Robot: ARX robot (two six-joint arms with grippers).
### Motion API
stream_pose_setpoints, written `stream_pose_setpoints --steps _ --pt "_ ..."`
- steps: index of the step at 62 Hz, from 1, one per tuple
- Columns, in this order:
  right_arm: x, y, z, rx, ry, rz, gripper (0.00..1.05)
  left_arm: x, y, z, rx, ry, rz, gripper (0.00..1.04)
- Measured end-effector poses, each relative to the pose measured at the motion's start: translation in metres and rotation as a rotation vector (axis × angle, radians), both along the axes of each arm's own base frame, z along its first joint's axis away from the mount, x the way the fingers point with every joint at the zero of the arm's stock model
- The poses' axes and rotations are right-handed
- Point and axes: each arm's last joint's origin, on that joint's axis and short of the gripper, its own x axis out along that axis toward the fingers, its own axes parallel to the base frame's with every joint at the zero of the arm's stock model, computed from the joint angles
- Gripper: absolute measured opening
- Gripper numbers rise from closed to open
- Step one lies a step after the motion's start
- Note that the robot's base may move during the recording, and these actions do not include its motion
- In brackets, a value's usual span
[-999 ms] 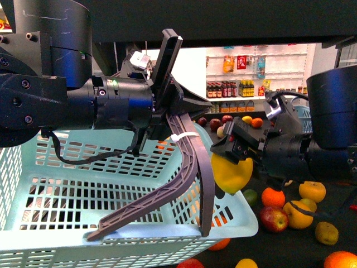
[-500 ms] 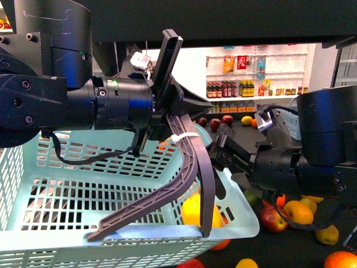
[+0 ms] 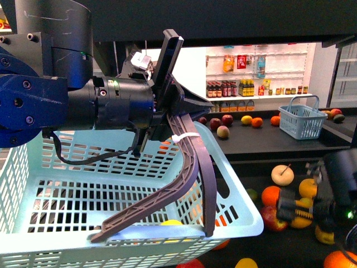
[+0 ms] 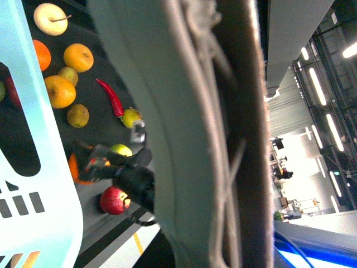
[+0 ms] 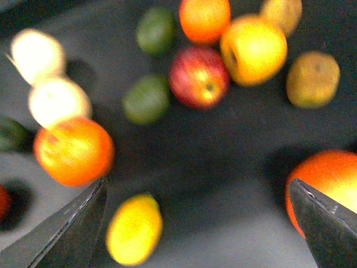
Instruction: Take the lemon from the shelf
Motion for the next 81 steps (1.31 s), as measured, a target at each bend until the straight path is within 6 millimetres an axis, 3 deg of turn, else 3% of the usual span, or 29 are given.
stream_pose_setpoints --steps 7,16,37,59,81 --pt "-0.007 0.0 -0.039 -0.06 0.191 0.018 0.97 0.0 0.0 0.0 0.0 0.001 -0.001 0.06" --pt "-0.014 0.005 -0.064 -0.046 0.274 0.04 0.97 0.0 0.0 0.0 0.0 0.0 0.001 0.06" --pt "0.003 0.03 -0.067 0.08 0.213 0.055 0.97 0.0 0.0 0.0 0.0 -0.001 0.001 0.06" --pt "0.02 0.035 -0.085 0.189 0.213 0.011 0.97 0.0 0.0 0.0 0.0 0.0 0.001 0.06" --pt "0.043 0.056 -0.087 0.259 0.193 0.024 0.97 0.0 0.0 0.0 0.0 0.0 0.001 0.06"
